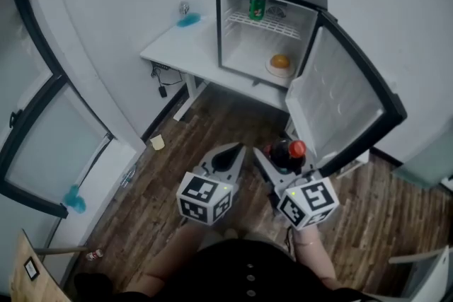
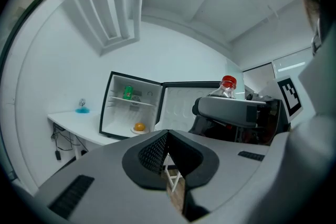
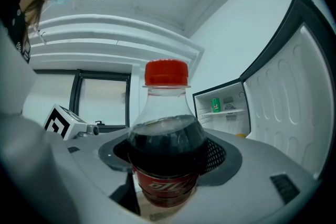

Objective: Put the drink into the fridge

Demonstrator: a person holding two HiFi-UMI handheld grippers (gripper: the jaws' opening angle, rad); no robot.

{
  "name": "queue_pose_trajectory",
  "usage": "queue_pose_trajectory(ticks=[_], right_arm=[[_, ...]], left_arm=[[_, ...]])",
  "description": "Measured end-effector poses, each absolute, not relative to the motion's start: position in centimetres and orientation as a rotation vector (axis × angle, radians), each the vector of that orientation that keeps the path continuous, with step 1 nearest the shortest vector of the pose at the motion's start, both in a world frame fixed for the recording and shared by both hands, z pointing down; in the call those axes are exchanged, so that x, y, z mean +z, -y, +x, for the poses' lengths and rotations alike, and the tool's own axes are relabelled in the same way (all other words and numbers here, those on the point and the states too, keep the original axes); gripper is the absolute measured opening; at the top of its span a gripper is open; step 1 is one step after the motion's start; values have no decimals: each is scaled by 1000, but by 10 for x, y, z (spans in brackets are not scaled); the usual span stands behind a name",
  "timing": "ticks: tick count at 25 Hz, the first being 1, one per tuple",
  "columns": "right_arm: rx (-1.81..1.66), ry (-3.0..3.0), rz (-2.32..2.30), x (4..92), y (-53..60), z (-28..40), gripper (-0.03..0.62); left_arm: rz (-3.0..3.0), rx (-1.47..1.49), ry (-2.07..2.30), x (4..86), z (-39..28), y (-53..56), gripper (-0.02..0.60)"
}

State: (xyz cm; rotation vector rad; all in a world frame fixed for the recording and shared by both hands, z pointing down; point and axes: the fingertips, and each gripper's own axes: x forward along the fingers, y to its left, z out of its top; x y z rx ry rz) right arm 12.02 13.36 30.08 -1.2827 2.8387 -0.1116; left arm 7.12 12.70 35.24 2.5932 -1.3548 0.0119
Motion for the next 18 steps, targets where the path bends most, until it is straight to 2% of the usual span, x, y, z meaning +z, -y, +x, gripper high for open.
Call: queue_pose_trajectory(ticks=[18], right_arm=[[-183,-2842,-1304,320,-74,127,316]], left_arm=[[2530,58,1330,375,79,-67,6]])
